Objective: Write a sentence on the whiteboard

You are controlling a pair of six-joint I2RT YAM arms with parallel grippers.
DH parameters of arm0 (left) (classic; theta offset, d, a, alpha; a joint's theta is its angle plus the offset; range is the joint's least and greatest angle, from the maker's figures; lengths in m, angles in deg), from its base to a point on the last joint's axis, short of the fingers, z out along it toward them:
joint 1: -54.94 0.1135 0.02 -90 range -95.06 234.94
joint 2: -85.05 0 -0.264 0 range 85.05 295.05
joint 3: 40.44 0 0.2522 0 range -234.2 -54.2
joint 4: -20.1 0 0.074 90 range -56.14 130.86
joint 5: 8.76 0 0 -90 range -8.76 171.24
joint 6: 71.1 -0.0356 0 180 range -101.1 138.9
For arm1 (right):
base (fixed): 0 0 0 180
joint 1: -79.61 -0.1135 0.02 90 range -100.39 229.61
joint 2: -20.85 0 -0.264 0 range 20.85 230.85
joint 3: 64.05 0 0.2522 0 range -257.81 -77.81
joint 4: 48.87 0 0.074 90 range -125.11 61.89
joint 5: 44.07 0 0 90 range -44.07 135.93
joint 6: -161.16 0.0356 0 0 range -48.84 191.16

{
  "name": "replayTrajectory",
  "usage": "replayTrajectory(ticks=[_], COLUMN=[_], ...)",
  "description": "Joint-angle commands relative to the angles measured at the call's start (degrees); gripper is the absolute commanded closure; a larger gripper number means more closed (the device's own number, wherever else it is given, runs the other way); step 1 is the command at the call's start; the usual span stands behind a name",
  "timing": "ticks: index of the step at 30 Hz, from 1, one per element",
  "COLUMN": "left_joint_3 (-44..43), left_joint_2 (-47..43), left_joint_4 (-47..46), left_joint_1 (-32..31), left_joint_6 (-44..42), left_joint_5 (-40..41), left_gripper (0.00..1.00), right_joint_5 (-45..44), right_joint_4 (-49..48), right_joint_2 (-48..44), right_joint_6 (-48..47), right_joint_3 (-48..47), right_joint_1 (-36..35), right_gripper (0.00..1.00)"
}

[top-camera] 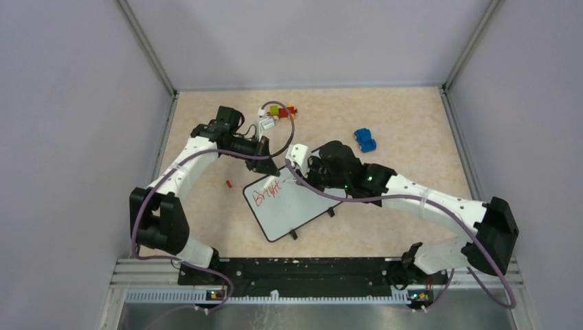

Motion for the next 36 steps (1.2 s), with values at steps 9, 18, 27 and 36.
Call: replayTrajectory(ticks=[9,18,27,36], left_joint_3=[0.07,0.12,0.22,0.26], left_joint_2=[0.07,0.15,0.08,0.09], left_joint_4=[2.29,2.26,2.29,2.09], left_joint_1=[-0.53,-0.53,-0.53,-0.53], left_joint_6=[-1.16,-1.24,-1.11,-1.05], left_joint_5=[-1.37,-1.45,-1.26,-1.13], left_gripper=[1.0,1.0,1.0,1.0], right_joint_5=[0.25,1.28,1.19,0.71], right_joint_4=[-2.0,-1.32,-0.92,-0.47], right_joint_2=[1.84,2.42,1.44,-0.74], right_joint_6=[0.92,1.02,1.26,1.53], right_joint_3=[-5.34,-4.17,-1.13,1.48], right_joint_1=[1.41,0.66,-0.32,-0.33], right_gripper=[1.0,1.0,1.0,1.0])
